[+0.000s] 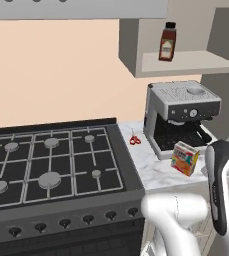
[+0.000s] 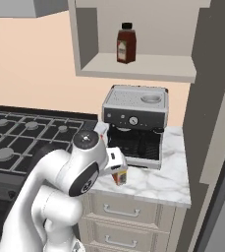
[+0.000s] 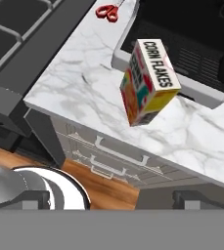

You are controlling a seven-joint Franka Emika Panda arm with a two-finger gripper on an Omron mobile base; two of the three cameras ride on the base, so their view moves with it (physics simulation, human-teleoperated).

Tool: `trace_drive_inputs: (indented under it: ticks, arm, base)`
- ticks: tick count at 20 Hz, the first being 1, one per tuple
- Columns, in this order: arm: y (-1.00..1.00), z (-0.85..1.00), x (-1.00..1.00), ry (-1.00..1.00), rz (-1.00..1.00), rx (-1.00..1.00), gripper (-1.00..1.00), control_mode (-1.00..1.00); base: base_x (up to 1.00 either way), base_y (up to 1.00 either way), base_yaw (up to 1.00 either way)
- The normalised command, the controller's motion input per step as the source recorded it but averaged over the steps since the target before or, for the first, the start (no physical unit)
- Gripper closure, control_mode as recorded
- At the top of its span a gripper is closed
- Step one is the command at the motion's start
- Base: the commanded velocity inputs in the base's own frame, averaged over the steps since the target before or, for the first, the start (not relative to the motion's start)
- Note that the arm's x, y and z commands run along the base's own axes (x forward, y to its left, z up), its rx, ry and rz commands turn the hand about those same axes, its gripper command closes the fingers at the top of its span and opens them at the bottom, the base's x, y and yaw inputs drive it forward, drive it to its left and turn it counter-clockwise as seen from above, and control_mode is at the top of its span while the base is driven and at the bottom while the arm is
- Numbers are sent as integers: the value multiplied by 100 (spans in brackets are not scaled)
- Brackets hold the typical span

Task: Pick the cereal and cereal from the counter and place them in the cabinets closest to them.

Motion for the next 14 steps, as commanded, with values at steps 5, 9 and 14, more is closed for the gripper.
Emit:
trace_drive_inputs:
  ticks: [5,9,14]
  arm:
    - [1,-4,28,0,0,2,-100,-100]
    - [0,-10,21,0,0,7,-100,-100]
    - [0,-12,18,0,0,7,-100,-100]
  base:
    - [0,0,0]
    - [0,0,0]
    - [0,0,0]
